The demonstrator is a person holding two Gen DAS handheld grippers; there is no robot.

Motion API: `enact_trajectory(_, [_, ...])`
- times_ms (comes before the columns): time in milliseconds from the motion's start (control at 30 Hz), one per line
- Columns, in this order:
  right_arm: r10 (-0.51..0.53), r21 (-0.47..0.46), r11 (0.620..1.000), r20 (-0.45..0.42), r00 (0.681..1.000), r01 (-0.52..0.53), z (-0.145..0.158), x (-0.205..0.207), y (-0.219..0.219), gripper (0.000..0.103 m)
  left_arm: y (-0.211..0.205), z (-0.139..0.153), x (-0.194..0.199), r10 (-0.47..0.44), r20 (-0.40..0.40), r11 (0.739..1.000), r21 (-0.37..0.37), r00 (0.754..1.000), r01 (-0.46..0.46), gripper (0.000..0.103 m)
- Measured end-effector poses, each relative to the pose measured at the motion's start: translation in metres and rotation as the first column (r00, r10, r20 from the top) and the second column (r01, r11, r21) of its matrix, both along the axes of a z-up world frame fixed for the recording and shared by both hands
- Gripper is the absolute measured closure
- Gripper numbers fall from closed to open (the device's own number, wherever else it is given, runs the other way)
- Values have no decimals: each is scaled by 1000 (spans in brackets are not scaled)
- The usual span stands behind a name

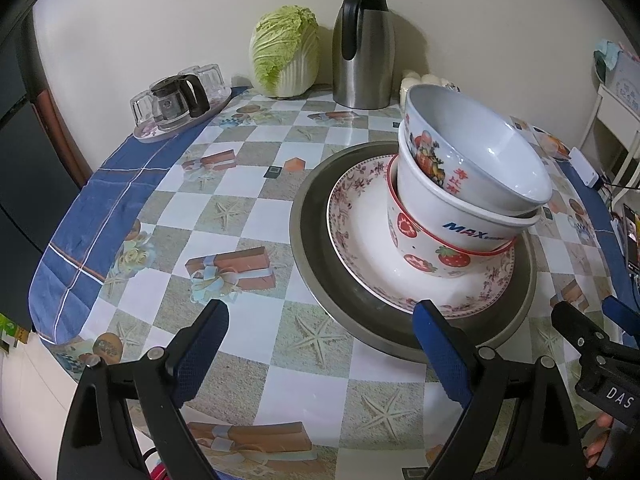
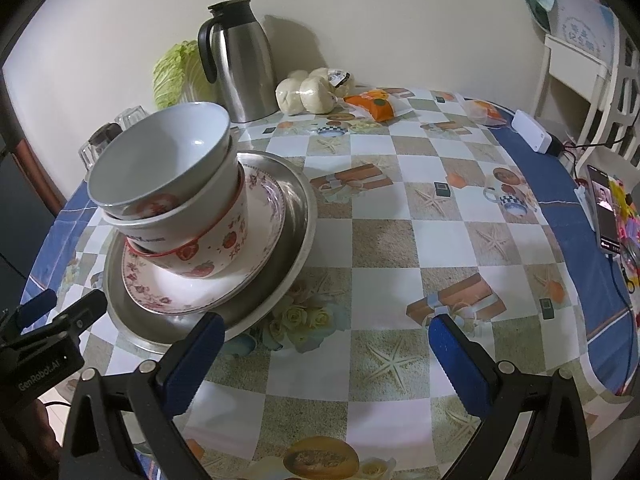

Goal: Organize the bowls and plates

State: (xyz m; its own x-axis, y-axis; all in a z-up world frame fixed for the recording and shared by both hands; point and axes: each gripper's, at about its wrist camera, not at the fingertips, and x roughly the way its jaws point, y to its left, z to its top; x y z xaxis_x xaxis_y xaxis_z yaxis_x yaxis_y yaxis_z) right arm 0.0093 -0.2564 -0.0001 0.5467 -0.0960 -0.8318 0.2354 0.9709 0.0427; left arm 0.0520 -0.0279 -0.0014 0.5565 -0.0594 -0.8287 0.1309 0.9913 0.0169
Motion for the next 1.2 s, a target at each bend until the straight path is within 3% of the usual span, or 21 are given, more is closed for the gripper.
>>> enact_trajectory(1200, [10,-4,1000,-7,1000,-10,-1,1,1,0,3,-2,1,6,-5,1000,2,1000,-6,9])
